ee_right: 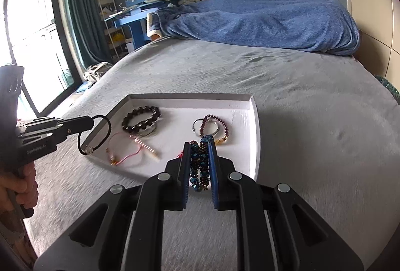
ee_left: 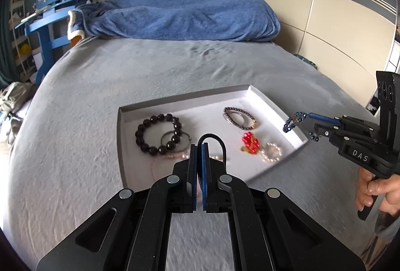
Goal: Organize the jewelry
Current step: 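Carry the hair tie and blue bracelet into the tray and open both tools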
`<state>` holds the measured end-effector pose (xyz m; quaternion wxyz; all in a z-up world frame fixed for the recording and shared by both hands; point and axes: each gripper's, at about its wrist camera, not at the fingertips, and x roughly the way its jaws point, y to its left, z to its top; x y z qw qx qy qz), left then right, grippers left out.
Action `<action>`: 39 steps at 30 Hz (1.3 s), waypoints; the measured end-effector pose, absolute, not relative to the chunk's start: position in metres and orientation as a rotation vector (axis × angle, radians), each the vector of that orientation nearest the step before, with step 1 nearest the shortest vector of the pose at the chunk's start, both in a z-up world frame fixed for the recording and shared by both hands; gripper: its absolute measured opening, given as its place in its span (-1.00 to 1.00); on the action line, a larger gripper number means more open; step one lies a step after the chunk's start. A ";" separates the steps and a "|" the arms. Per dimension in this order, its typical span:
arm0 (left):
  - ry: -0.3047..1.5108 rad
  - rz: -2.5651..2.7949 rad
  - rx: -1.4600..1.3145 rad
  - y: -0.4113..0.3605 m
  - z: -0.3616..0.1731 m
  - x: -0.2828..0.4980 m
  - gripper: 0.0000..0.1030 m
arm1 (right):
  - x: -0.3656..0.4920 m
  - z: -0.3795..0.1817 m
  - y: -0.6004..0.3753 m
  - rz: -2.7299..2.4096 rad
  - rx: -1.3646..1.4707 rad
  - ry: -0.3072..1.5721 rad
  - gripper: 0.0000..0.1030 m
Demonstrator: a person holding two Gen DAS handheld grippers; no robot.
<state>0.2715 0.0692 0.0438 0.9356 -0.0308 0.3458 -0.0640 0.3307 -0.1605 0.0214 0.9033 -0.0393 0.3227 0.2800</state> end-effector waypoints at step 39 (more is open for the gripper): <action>0.663 -0.022 -0.032 0.064 0.005 0.291 0.57 | 0.364 -0.021 -0.145 0.526 -0.097 0.664 0.07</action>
